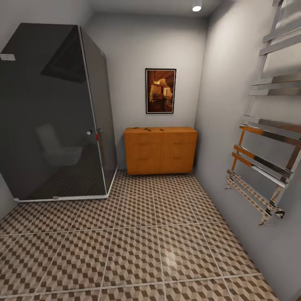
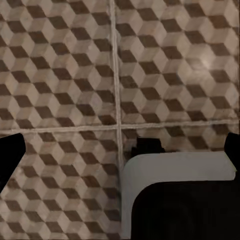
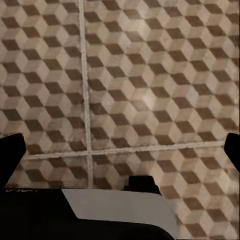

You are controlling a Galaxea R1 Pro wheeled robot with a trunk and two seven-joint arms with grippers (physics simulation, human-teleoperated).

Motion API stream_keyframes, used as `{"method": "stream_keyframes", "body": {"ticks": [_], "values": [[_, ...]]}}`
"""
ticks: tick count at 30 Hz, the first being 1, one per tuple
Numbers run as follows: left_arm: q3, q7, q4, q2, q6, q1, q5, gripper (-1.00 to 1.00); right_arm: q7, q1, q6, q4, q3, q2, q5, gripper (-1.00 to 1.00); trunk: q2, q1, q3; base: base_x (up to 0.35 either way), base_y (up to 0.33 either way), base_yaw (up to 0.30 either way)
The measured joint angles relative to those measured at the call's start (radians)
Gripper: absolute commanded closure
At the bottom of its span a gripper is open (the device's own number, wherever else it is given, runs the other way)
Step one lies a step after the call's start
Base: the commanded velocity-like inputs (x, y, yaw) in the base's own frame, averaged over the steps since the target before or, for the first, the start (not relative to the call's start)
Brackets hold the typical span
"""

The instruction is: Take the four mousetraps from the cabinet in the bathroom and place them on the bathroom floor. Make sure all four end up on the same floor surface, and ensure that at least two of them are either under or directly next to the same bathroom sink.

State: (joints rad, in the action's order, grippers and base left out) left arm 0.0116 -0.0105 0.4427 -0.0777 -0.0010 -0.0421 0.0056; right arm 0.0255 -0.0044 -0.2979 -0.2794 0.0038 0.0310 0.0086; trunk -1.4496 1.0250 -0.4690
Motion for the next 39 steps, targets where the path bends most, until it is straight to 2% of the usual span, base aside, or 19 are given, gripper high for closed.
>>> {"method": "stream_keyframes", "body": {"ticks": [1, 4, 7, 8, 11, 14, 16, 20, 22, 24, 27, 30, 32, 36, 39], "values": [[0.009, -0.005, 0.07, -0.009, 0.001, 0.001, 0.0, -1.0, 0.013, 0.0, 0.005, -0.059, 0.0, -0.008, 0.0, -1.0, 0.0, 0.0, 0.0, 0.0, 0.0, 0.0], [0.023, -0.015, 0.169, -0.017, 0.002, 0.001, 0.001, -1.0, 0.035, 0.0, 0.037, -0.157, 0.0, -0.017, 0.0, -1.0, 0.0, 0.0, 0.0, 0.0, 0.0, 0.0], [0.032, -0.026, 0.285, -0.016, 0.003, 0.001, 0.001, -1.0, 0.058, 0.0, 0.115, -0.294, 0.0, -0.024, 0.0, -1.0, 0.0, 0.0, 0.0, 0.0, 0.0, 0.0], [0.034, -0.03, 0.335, -0.014, 0.004, 0.002, 0.001, -1.0, 0.064, 0.0, 0.155, -0.362, 0.0, -0.027, 0.001, -1.0, 0.0, 0.0, 0.0, 0.0, 0.0, 0.0], [0.037, -0.036, 0.427, -0.001, 0.004, 0.003, 0.001, -1.0, 0.072, 0.0, 0.209, -0.492, 0.0, -0.034, 0.001, -1.0, 0.0, 0.0, 0.0, 0.0, 0.0, 0.0], [0.038, -0.046, 0.555, 0.01, 0.011, 0.005, 0.001, -1.0, 0.075, -0.001, 0.238, -0.63, -0.001, -0.038, 0.004, -1.0, 0.0, 0.0, 0.0, 0.0, 0.0, 0.0], [0.038, -0.048, 0.616, 0.015, 0.033, 0.005, 0.001, -1.0, 0.076, -0.005, 0.247, -0.699, -0.001, -0.039, 0.022, -1.0, 0.0, 0.0, 0.0, 0.0, 0.0, 0.0], [0.038, -0.05, 0.718, 0.035, 0.104, 0.011, 0.001, -1.0, 0.08, -0.046, 0.309, -0.788, -0.001, -0.035, 0.091, -1.0, 0.0, 0.0, 0.0, 0.0, 0.0, 0.0], [0.039, -0.05, 0.744, 0.039, 0.124, 0.019, 0.001, -1.0, 0.08, -0.071, 0.343, -0.802, -0.001, -0.032, 0.11, -1.0, 0.0, 0.0, 0.0, 0.0, 0.0, 0.0], [0.038, -0.05, 0.773, 0.045, 0.147, 0.042, 0.0, -1.0, 0.08, -0.123, 0.398, -0.816, -0.001, -0.027, 0.129, -1.0, 0.0, 0.0, 0.0, 0.0, 0.0, 0.0], [0.039, -0.055, 0.764, 0.048, 0.167, 0.086, 0.0, -1.0, 0.078, -0.18, 0.429, -0.824, 0.0, -0.023, 0.139, -1.0, 0.0, 0.0, 0.0, 0.0, 0.0, 0.0], [0.034, -0.055, 0.756, 0.063, 0.171, 0.105, -0.002, -1.0, 0.071, -0.194, 0.416, -0.827, 0.012, -0.019, 0.142, -1.0, 0.0, 0.0, 0.0, 0.0, 0.0, 0.0], [0.027, -0.053, 0.762, 0.076, 0.169, 0.11, -0.005, -1.0, 0.072, -0.198, 0.376, -0.832, 0.046, -0.018, 0.145, -1.0, 0.0, 0.0, 0.0, 0.0, 0.0, 0.0], [0.021, -0.052, 0.769, 0.08, 0.165, 0.113, -0.006, -1.0, 0.073, -0.2, 0.345, -0.884, 0.083, -0.018, 0.145, -1.0, 0.0, 0.0, 0.0, 0.0, 0.0, 0.0], [0.005, -0.052, 0.779, 0.081, 0.159, 0.113, -0.007, -1.0, 0.073, -0.2, 0.338, -0.925, 0.095, -0.017, 0.144, -1.0, 0.0, 0.0, 0.0, 0.0, 0.0, 0.0]]}}
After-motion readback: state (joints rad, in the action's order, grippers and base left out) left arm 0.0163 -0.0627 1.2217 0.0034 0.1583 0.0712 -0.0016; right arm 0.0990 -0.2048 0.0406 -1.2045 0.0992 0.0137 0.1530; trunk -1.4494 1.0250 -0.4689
